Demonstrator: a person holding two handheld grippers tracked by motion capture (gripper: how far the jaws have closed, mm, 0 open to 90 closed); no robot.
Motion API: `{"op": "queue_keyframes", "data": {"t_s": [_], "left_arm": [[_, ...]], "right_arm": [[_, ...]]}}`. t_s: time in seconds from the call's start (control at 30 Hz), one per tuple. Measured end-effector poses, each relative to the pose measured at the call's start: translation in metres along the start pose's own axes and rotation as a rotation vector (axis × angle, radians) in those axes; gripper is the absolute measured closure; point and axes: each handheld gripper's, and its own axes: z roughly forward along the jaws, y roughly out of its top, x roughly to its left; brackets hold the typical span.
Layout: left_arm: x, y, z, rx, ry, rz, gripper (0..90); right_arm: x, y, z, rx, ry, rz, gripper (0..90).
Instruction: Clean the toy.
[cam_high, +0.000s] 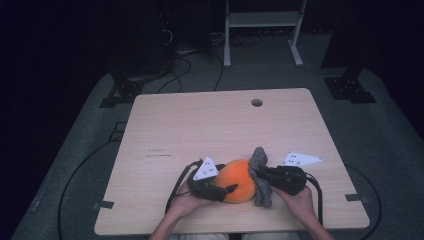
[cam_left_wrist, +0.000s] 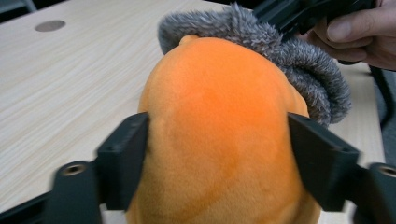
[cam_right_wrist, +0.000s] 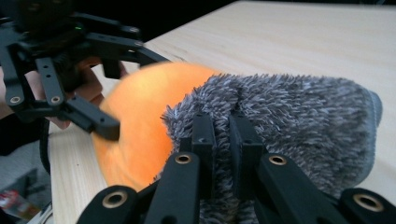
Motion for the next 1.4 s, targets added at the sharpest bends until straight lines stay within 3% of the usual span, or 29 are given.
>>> {"op": "queue_keyframes", "data": {"t_s": [0.1, 0.13, 0.17, 0.2, 0.23, 0.27, 0.37, 0.4, 0.5, 0.53, 0.63, 0.73, 0.8, 0.93, 1.0, 1.1, 1.17, 1.2, 1.23, 1.3, 1.33, 1.4], "left_arm": [[-0.002, 0.001, -0.001, -0.015, 0.035, 0.033, 34.1], [-0.004, 0.004, -0.002, -0.057, 0.067, 0.065, 35.7], [-0.004, 0.004, -0.002, -0.057, 0.067, 0.065, 36.0], [-0.009, 0.007, 0.000, -0.099, 0.123, 0.114, 36.4], [-0.009, 0.007, 0.000, -0.099, 0.123, 0.114, 36.3], [-0.012, 0.008, 0.002, -0.094, 0.147, 0.154, 35.5], [-0.014, 0.006, 0.005, -0.088, 0.126, 0.177, 34.3], [-0.013, 0.005, 0.004, -0.081, 0.123, 0.179, 34.4], [-0.009, 0.000, 0.000, -0.069, 0.108, 0.158, 34.4], [-0.004, -0.003, -0.002, -0.070, 0.094, 0.105, 34.3], [-0.002, -0.003, -0.004, -0.070, 0.084, 0.094, 34.3], [-0.006, -0.003, -0.002, -0.082, 0.053, 0.114, 34.5], [-0.011, -0.003, 0.000, -0.083, 0.016, 0.161, 34.4], [-0.008, -0.004, -0.002, -0.080, 0.015, 0.140, 33.9], [-0.006, -0.003, -0.002, -0.079, 0.037, 0.120, 33.0], [-0.006, -0.003, -0.001, -0.082, 0.039, 0.113, 32.4], [-0.006, -0.002, 0.000, -0.082, 0.036, 0.113, 32.6], [-0.007, -0.001, 0.002, -0.083, 0.034, 0.122, 32.9], [-0.007, -0.001, 0.002, -0.083, 0.034, 0.122, 33.1], [-0.009, 0.000, 0.003, -0.079, 0.035, 0.131, 33.2], [-0.009, -0.001, 0.002, -0.076, 0.040, 0.121, 33.1], [-0.007, -0.002, 0.001, -0.075, 0.045, 0.102, 32.3]], "right_arm": [[-0.005, -0.003, -0.003, 0.029, -0.016, 0.025, 81.5], [-0.009, -0.003, -0.007, 0.036, -0.024, 0.042, 81.6], [-0.009, -0.003, -0.007, 0.036, -0.024, 0.042, 81.6], [-0.008, 0.004, -0.012, -0.007, -0.026, 0.043, 81.6], [-0.008, 0.004, -0.012, -0.007, -0.026, 0.043, 81.6], [-0.004, 0.013, -0.015, -0.064, 0.009, 0.036, 81.6], [0.002, 0.018, -0.012, -0.073, 0.014, 0.005, 81.5], [0.003, 0.017, -0.006, -0.045, 0.005, -0.014, 81.5], [0.000, 0.012, -0.001, -0.022, -0.006, -0.003, 81.5], [-0.007, 0.006, 0.001, 0.012, -0.037, 0.013, 81.5], [-0.013, 0.001, 0.001, 0.057, -0.071, 0.028, 81.5], [-0.008, 0.007, -0.005, 0.008, -0.047, 0.013, 81.5], [0.002, 0.019, -0.005, -0.041, -0.021, -0.027, 81.4], [-0.002, 0.020, -0.002, -0.040, -0.014, -0.017, 81.5], [-0.011, 0.011, 0.000, 0.007, -0.057, 0.015, 81.6], [-0.014, 0.006, -0.003, 0.045, -0.082, 0.028, 81.5], [-0.009, 0.007, -0.010, 0.020, -0.077, 0.009, 81.6], [0.004, 0.016, -0.014, -0.030, -0.041, -0.048, 81.5], [0.004, 0.016, -0.014, -0.030, -0.041, -0.048, 81.5], [0.019, 0.024, -0.013, -0.045, -0.039, -0.119, 81.5], [0.023, 0.024, -0.006, -0.026, -0.033, -0.132, 81.4], [0.018, 0.017, 0.000, -0.016, -0.020, -0.100, 81.4]]}}
